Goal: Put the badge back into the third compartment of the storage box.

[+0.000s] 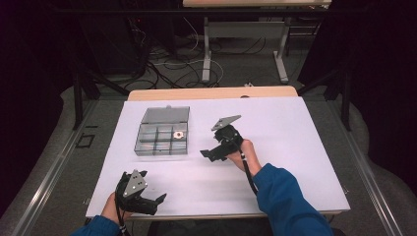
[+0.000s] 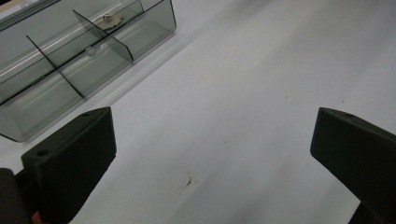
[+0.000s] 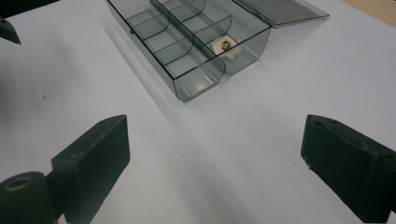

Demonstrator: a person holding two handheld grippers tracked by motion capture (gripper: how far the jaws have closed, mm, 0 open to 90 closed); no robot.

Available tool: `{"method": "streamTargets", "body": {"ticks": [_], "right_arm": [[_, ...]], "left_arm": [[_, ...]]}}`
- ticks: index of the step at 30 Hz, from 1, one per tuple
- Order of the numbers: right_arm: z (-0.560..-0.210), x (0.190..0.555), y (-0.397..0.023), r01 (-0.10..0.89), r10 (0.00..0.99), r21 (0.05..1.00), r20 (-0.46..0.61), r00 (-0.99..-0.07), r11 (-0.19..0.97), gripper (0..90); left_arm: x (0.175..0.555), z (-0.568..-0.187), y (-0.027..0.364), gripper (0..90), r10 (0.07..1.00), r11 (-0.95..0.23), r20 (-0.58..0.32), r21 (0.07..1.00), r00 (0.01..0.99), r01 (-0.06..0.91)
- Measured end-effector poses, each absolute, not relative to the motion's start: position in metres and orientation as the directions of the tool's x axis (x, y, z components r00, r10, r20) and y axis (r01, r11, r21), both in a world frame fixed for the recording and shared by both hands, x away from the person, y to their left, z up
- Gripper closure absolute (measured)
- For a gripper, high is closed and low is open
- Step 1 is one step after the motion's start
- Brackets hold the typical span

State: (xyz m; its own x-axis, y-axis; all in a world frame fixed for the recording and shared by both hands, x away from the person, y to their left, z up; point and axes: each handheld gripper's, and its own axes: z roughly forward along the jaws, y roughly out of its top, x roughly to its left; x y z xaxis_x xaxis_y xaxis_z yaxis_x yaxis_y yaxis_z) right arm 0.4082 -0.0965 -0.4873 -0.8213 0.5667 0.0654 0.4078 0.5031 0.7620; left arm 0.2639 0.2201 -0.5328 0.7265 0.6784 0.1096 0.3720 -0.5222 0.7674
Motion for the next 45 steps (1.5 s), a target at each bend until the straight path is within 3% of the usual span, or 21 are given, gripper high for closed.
{"method": "streamTargets", "body": {"ticks": [28, 45], "right_arm": [[-0.505, 0.339, -0.204, 0.441, 0.641, 0.752, 0.031, -0.767, 0.491, 0.6], [-0.515, 0.303, -0.232, 0.452, 0.672, 0.750, 0.013, -0.740, 0.483, 0.4]], "left_arm": [[0.264, -0.532, 0.221, 0.2, 0.683, -0.521, 0.116, 0.770, 0.722, 0.369], [0.264, -0.532, 0.221, 0.2, 0.680, -0.524, 0.118, 0.768, 0.724, 0.368]]}}
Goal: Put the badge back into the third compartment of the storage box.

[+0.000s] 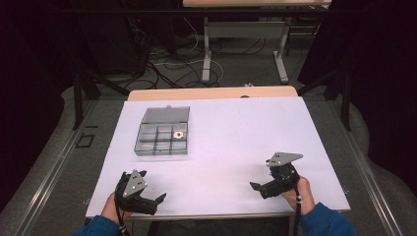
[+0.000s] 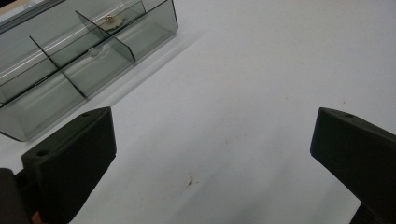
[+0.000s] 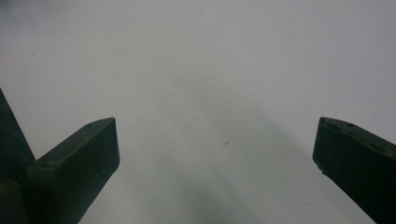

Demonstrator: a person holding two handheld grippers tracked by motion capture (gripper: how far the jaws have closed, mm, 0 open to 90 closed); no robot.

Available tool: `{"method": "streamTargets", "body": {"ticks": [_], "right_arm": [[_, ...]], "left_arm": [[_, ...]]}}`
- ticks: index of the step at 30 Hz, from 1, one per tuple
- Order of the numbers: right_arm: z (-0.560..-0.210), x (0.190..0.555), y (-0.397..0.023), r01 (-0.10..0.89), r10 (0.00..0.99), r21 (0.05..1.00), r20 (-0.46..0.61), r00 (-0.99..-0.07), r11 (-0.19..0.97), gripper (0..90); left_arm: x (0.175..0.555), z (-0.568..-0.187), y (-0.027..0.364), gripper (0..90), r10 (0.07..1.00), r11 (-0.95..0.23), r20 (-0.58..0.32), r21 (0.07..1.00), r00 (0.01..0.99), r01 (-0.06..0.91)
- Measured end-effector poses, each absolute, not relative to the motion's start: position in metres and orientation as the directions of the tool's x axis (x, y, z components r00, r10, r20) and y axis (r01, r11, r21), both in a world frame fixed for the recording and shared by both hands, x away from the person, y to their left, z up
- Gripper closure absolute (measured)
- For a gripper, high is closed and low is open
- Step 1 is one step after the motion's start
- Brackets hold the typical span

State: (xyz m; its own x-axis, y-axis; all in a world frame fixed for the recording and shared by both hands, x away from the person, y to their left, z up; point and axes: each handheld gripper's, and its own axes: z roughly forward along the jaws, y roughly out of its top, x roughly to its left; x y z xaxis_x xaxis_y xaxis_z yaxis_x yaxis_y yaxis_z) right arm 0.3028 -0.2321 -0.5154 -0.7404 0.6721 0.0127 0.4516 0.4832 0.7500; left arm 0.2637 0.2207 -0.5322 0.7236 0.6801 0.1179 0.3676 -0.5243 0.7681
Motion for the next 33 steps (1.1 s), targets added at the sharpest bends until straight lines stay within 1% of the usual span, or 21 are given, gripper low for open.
{"method": "streamTargets", "body": {"ticks": [14, 15, 16, 19, 23, 24, 25, 26, 33], "right_arm": [[-0.524, 0.281, -0.251, 0.469, 0.702, 0.757, 0.018, -0.712, 0.456, 0.1], [-0.524, 0.280, -0.253, 0.462, 0.696, 0.754, 0.009, -0.718, 0.467, 0.1], [-0.525, 0.278, -0.254, 0.478, 0.704, 0.748, 0.020, -0.710, 0.461, 0.1], [-0.528, 0.275, -0.256, 0.474, 0.715, 0.759, 0.016, -0.699, 0.447, 0.1], [-0.531, 0.271, -0.259, 0.485, 0.715, 0.750, 0.023, -0.699, 0.450, 0.0], [-0.531, 0.271, -0.261, 0.475, 0.708, 0.748, 0.009, -0.706, 0.463, 0.0], [-0.533, 0.269, -0.261, 0.483, 0.721, 0.755, 0.020, -0.692, 0.443, 0.0], [-0.533, 0.268, -0.262, 0.492, 0.718, 0.745, 0.026, -0.696, 0.450, 0.0], [-0.534, 0.267, -0.263, 0.478, 0.717, 0.756, 0.016, -0.697, 0.448, 0.0]], "left_arm": [[0.264, -0.532, 0.221, 0.2, 0.678, -0.526, 0.119, 0.768, 0.726, 0.366], [0.264, -0.532, 0.221, 0.2, 0.678, -0.526, 0.119, 0.767, 0.726, 0.366], [0.264, -0.532, 0.221, 0.2, 0.679, -0.525, 0.117, 0.768, 0.724, 0.368], [0.264, -0.532, 0.221, 0.2, 0.677, -0.526, 0.117, 0.767, 0.726, 0.367], [0.264, -0.532, 0.221, 0.2, 0.678, -0.527, 0.119, 0.767, 0.726, 0.367], [0.264, -0.532, 0.221, 0.2, 0.679, -0.524, 0.116, 0.768, 0.724, 0.368], [0.264, -0.532, 0.221, 0.2, 0.678, -0.527, 0.118, 0.767, 0.726, 0.367], [0.264, -0.532, 0.221, 0.2, 0.678, -0.526, 0.117, 0.767, 0.726, 0.367], [0.264, -0.532, 0.221, 0.2, 0.682, -0.523, 0.116, 0.767, 0.722, 0.372]]}}
